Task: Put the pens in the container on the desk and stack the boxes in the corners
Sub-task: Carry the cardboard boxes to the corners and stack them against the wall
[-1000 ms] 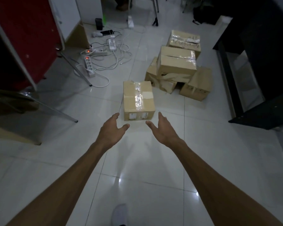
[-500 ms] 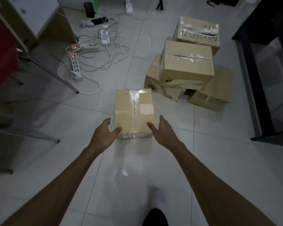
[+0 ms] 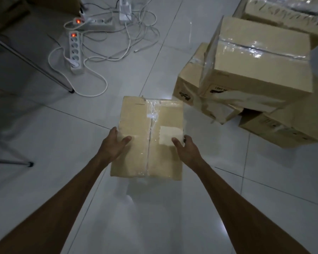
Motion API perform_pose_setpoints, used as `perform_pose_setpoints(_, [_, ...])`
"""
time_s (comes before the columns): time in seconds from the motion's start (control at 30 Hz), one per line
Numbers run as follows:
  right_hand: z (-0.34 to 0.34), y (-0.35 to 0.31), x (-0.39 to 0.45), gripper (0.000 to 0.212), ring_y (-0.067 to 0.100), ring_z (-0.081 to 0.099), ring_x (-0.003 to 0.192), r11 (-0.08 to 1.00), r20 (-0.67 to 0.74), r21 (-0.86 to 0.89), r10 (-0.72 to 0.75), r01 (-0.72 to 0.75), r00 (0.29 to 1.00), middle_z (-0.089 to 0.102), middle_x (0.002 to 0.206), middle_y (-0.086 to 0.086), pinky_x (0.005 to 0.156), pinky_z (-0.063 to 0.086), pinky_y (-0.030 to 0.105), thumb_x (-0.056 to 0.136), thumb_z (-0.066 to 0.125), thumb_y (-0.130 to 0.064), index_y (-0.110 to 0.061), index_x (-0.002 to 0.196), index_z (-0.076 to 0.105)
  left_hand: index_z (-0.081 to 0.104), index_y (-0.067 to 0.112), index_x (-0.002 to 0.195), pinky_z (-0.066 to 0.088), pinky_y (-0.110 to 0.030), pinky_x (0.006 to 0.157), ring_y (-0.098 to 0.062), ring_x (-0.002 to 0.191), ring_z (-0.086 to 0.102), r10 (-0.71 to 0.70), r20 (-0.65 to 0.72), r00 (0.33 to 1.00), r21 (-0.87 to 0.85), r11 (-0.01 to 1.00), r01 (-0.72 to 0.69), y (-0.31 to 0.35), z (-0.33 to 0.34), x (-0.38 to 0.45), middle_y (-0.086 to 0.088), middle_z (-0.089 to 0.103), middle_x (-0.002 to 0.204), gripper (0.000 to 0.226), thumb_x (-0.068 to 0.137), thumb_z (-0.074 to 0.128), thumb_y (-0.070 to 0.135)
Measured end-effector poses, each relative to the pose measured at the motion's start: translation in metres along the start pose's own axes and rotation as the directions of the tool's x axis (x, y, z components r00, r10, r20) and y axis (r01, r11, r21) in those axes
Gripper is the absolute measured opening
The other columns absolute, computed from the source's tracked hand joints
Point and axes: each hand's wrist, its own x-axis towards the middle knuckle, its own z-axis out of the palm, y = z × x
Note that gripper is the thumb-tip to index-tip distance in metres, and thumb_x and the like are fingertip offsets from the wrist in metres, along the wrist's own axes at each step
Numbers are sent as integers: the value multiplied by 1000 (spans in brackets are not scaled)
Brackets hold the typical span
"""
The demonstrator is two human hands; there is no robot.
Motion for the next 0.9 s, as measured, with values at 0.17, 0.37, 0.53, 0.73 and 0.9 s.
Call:
perform_pose_setpoints(0.17, [22, 10, 41, 68, 25, 58, 114, 974, -41, 225, 20, -10, 999, 57, 130, 5, 95, 52, 48, 89, 63, -49, -13, 141, 37, 48, 21, 136, 50, -42, 88, -22, 105, 57, -11, -21, 1000, -181, 983, 7, -26, 22, 31, 2, 58, 122, 55, 88, 65, 42])
perform_pose_setpoints(0.37, [34, 25, 47, 64, 24, 57, 114, 945, -96, 326, 69, -34, 993, 58, 129, 2, 97, 50, 46, 89, 62, -52, -20, 140, 40, 54, 17, 130, 48, -38, 85, -27, 104, 61, -57, 20, 998, -222, 973, 60, -36, 26, 40, -4, 63, 119, 45, 93, 58, 43])
perform_pose_setpoints(0.53, [36, 27, 37, 66, 25, 56, 113, 944, -42, 325, 71, -54, 997, 56, 130, 2, 95, 50, 47, 88, 61, -54, -23, 141, 37, 55, 18, 127, 47, -38, 86, -27, 104, 60, -83, 23, 996, -256, 963, 86, -43, 25, 27, -3, 63, 118, 45, 92, 60, 45])
perform_pose_setpoints(0.73, [68, 50, -10, 76, 25, 61, 112, 946, 51, 318, 44, -58, 998, 60, 128, -1, 91, 54, 54, 76, 63, -69, -32, 138, 38, 56, 25, 114, 49, -31, 72, -11, 86, 62, -89, -15, 996, -351, 933, 78, -82, 18, -40, 10, 64, 98, 49, 74, 62, 53])
perform_pose_setpoints(0.9, [104, 50, -73, 71, 25, 59, 113, 959, 116, 281, 4, -37, 993, 57, 130, -1, 92, 54, 52, 84, 60, -62, -30, 142, 35, 57, 21, 122, 52, -46, 88, -21, 96, 63, -220, -75, 973, -441, 882, 165, -143, -1, -101, 2, 65, 108, 39, 89, 67, 39])
